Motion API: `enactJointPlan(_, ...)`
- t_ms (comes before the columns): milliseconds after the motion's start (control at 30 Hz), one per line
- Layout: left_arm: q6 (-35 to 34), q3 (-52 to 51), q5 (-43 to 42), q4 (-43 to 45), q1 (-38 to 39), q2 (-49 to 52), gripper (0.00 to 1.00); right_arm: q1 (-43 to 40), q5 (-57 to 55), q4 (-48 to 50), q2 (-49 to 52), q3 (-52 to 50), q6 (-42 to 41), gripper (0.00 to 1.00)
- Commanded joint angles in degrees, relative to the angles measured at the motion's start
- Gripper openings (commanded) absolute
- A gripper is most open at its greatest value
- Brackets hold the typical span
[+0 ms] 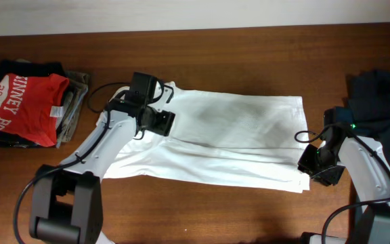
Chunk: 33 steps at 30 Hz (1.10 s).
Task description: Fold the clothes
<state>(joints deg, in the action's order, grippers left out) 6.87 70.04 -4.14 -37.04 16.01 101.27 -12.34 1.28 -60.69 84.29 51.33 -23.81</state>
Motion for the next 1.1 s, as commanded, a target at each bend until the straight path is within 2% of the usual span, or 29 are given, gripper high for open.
enactJointPlan(0, 0.92, 6.23, 10.45, -7.13, -2.43, -2.84, 0.73, -0.17, -1.14, -0.04, -0.35, 0.76, -0.44, 0.42)
enactJointPlan(67, 0.31, 7.96, 10.95, -13.60, -6.34, -4.98, 0.73, -0.17, -1.01, 0.09, -0.35, 0.76, 0.46, 0.43)
enactJointPlan(133, -4.96, 6.97, 10.45, -19.12, -10.45, -4.61, 0.77, -0.17, 6.58, 0.90, -0.33, 0.07, 7.80, 0.55)
enactJointPlan(200, -8.33, 1.18, 4.98, -21.49, -15.47, -4.50, 0.77, -0.31, 6.93, 1.79, -0.31, -2.08, 5.49, 0.61)
enactJointPlan(233, -9.27, -1.44, 3.85, -21.07, -17.16, -4.50, 0.77, -0.85, 6.67, 1.77, -0.28, -2.64, 3.54, 0.57)
enactJointPlan(333, -9.22, -7.76, -0.59, -20.22, -19.96, -4.50, 0.73, -2.08, 6.62, 1.81, -0.28, -4.63, 1.64, 0.54)
enactJointPlan(467, -9.25, -15.08, -0.28, -14.47, -20.00, -4.50, 0.72, -2.05, 7.08, 4.74, -0.28, -8.13, 0.76, 0.50)
enactJointPlan(533, -9.29, -17.38, 2.08, -12.20, -20.11, -4.48, 0.61, -2.05, 6.64, 5.05, -0.28, -9.53, -0.46, 0.49)
enactJointPlan(567, -9.29, -18.36, 4.42, -10.67, -20.11, -4.48, 0.47, -2.05, 5.62, 5.40, -0.28, -10.38, -2.27, 0.46)
enactJointPlan(600, -10.01, -19.02, 8.24, -8.85, -20.22, -4.48, 0.28, -2.05, 5.57, 7.06, -0.28, -11.04, -2.25, 0.45)
enactJointPlan(633, -12.68, -19.04, 12.07, -7.15, -20.81, -4.50, 0.04, -2.05, 5.60, 9.03, -0.28, -11.54, -2.25, 0.44)
enactJointPlan(667, -12.76, -18.82, 12.41, -5.95, -21.42, -4.50, 0.00, -2.05, 5.57, 9.94, -0.28, -11.56, -2.23, 0.44)
enactJointPlan(833, -12.66, -13.38, 11.39, -6.14, -23.96, -4.57, 0.00, -2.05, 5.57, 11.54, -0.28, -11.58, -1.73, 0.40)
enactJointPlan(933, -12.63, -12.66, 9.97, -6.34, -23.96, -4.57, 0.00, -2.03, 5.60, 11.32, -0.28, -12.07, -1.55, 0.44)
enactJointPlan(1000, -12.63, -12.66, 9.97, -6.56, -23.96, -4.57, 0.04, -1.95, 10.75, 12.66, -0.28, -15.15, -0.76, 0.39)
enactJointPlan(1067, -12.66, -12.66, 9.94, -6.82, -23.96, -4.57, 0.07, -1.88, 13.94, 14.05, -0.28, -16.33, 2.58, 0.39)
